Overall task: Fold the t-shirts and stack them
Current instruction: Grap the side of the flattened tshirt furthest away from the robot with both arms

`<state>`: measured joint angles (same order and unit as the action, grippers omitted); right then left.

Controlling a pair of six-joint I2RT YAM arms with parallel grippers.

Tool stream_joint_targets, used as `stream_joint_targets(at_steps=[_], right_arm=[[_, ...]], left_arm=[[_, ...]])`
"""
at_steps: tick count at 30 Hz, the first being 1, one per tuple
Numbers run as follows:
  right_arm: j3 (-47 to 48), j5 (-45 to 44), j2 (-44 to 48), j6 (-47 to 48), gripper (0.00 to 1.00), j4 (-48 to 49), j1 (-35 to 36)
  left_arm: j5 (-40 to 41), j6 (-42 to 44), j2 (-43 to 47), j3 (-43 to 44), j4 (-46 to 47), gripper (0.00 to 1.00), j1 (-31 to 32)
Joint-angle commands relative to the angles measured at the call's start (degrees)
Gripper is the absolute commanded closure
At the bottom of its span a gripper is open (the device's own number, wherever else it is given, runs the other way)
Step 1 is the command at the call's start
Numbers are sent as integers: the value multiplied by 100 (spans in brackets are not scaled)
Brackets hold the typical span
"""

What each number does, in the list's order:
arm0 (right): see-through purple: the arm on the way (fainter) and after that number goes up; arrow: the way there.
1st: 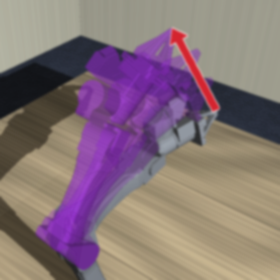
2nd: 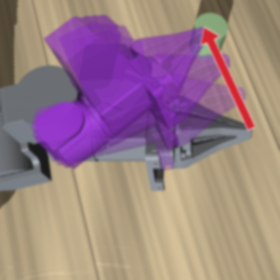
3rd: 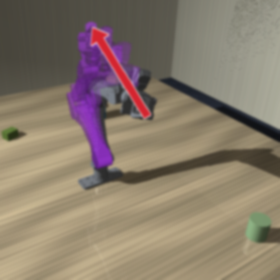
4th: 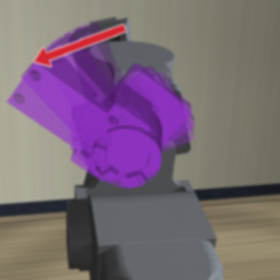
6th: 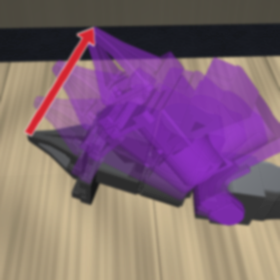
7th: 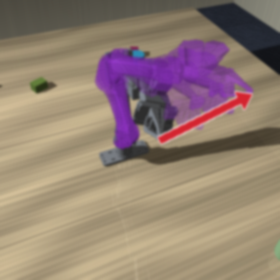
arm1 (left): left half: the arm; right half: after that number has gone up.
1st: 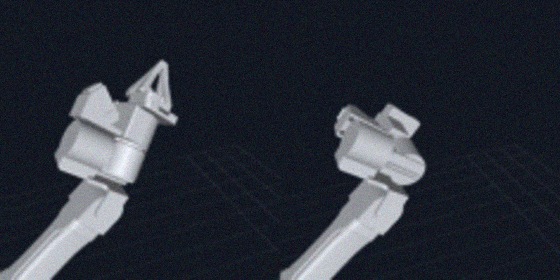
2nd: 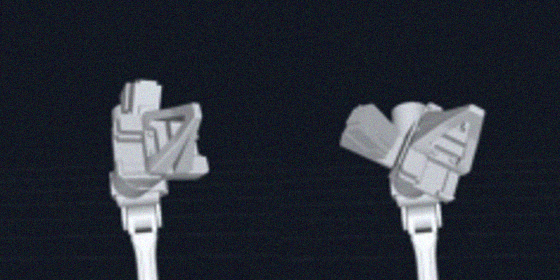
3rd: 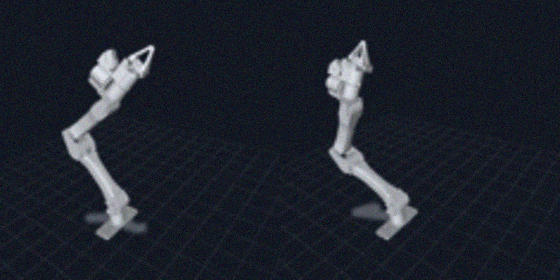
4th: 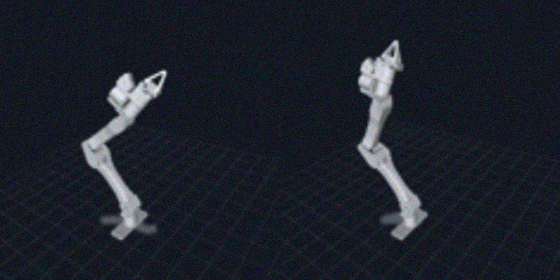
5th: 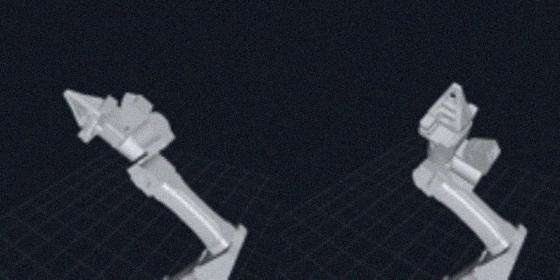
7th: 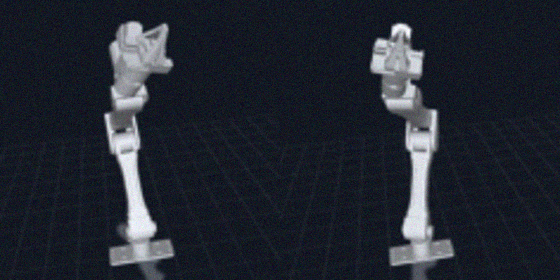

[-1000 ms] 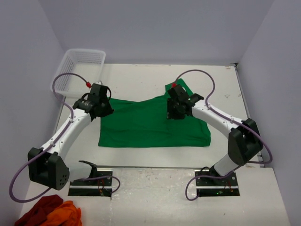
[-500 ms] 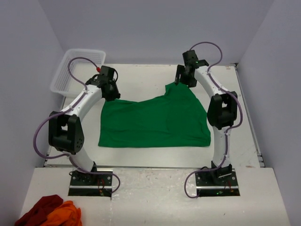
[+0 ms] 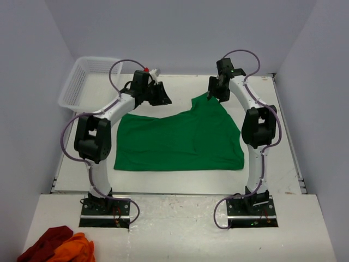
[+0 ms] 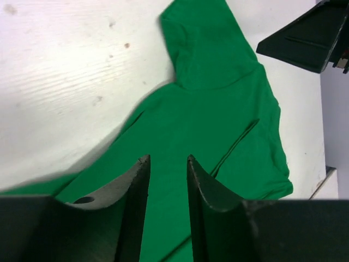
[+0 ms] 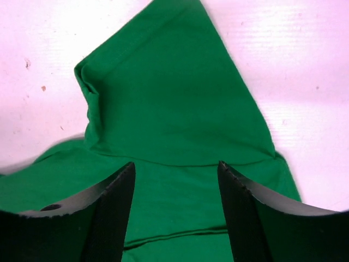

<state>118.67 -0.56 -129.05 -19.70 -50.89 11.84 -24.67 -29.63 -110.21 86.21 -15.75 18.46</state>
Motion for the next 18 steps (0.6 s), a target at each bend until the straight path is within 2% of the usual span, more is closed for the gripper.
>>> stream_joint_targets(at_steps=[1,5,10,18], right_arm=[[103,266,355,186,36,54,-76],[148,276,126,204,28,-237,-243],[95,284,-23,283,28,-404,-340],[-221,126,-129,450,31,-703,-489]], left_arm=[[-540,-166,-412,510,573,64,210],[-521,-359,-694,642,529,62,360],[-697,-280,-572,502,336,62,588],[-715,-298,78,-393,-103,61,800]])
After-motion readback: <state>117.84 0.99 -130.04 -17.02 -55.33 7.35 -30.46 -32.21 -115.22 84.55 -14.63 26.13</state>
